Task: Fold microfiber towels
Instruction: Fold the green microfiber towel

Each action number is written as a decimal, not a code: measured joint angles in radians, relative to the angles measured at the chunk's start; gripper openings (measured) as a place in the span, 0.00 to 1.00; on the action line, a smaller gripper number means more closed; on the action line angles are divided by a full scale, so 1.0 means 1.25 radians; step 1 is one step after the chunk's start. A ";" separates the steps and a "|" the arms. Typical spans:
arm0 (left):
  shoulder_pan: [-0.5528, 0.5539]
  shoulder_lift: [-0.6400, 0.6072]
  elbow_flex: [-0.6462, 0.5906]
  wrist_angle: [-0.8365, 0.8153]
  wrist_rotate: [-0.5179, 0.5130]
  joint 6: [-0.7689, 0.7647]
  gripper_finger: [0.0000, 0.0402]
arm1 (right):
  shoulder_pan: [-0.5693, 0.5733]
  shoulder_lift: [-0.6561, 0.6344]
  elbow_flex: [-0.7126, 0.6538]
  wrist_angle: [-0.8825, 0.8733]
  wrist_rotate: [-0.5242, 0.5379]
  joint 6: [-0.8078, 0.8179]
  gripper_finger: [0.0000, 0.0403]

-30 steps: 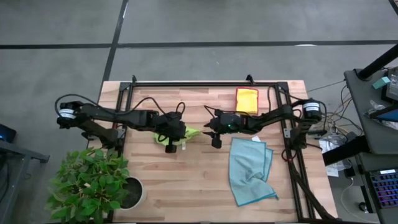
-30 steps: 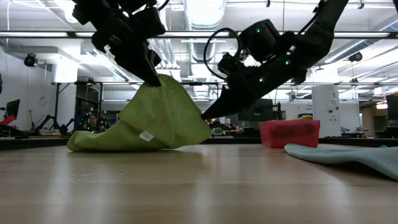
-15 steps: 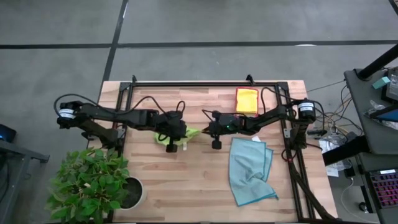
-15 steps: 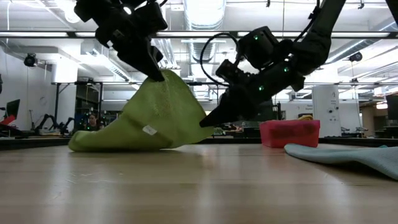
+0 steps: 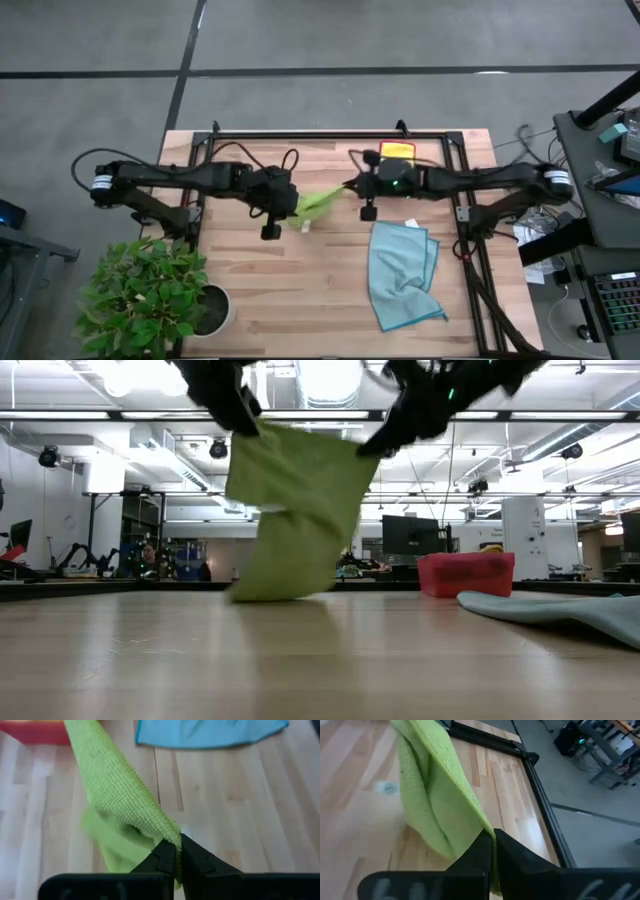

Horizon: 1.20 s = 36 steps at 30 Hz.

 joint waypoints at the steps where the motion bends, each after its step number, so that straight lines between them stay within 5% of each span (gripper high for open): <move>1: 0.000 0.000 0.019 -0.017 0.000 0.000 0.00 | 0.000 -0.020 0.024 -0.051 -0.002 0.004 0.02; 10: 0.000 -0.002 0.155 -0.179 0.000 0.000 0.00 | 0.000 -0.046 0.268 -0.384 0.007 0.012 0.02; 20: 0.003 -0.007 0.181 -0.266 -0.014 0.001 0.00 | -0.002 -0.025 0.369 -0.458 0.120 -0.066 0.02; 28: 0.005 -0.006 0.181 -0.252 -0.015 0.000 0.00 | -0.003 0.011 0.338 -0.445 -0.143 0.074 0.05; 36: 0.005 -0.006 0.179 -0.251 -0.016 0.000 0.00 | 0.004 0.155 0.268 -0.284 -0.251 0.157 0.29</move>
